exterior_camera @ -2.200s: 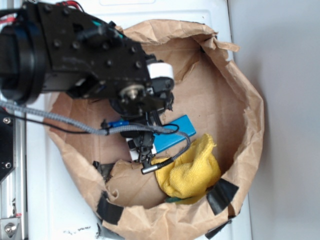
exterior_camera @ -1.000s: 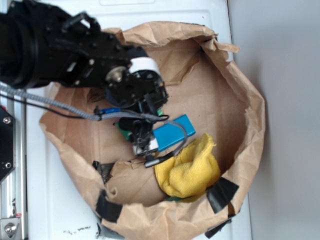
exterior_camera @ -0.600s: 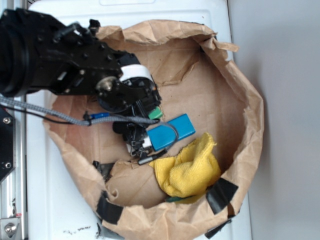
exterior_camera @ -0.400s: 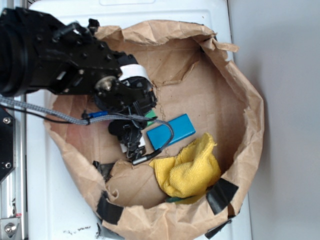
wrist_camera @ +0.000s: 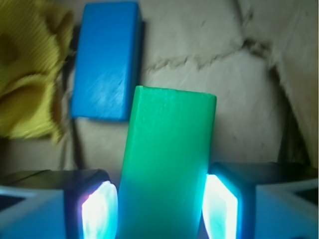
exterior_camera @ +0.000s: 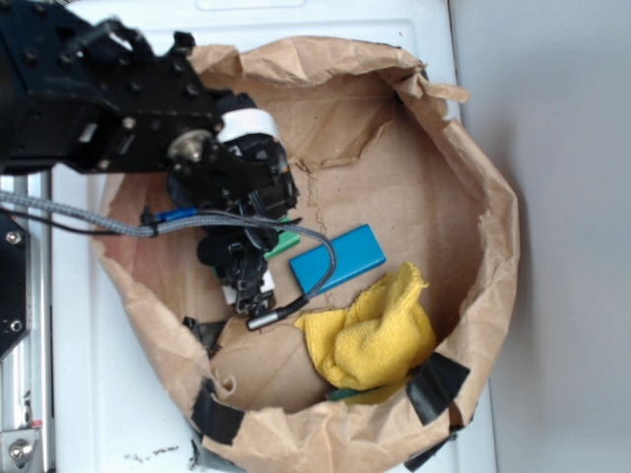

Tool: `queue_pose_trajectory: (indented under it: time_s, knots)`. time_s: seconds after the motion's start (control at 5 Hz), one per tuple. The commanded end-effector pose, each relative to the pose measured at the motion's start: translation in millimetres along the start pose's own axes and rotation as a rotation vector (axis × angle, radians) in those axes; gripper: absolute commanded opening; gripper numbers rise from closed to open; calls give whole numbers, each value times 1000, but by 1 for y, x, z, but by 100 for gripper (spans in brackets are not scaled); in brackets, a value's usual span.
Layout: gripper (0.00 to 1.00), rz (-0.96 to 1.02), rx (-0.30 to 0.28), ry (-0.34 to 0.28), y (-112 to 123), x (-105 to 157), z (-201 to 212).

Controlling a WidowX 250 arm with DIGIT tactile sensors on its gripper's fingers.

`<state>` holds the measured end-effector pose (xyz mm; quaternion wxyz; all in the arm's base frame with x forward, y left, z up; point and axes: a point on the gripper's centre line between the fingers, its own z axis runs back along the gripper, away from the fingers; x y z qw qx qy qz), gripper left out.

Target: Grab the green block.

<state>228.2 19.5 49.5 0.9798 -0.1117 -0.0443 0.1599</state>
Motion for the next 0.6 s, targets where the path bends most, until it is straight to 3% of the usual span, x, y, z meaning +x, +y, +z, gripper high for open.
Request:
queue_pose_trajectory:
  time_s: [0.0,0.2,0.4]
  knots:
    - [0,61,-64,-40,-20,29,88]
    - [0,63,-55,-32,-21,26,99]
    - [0,21,-28,-97,-21,21,100]
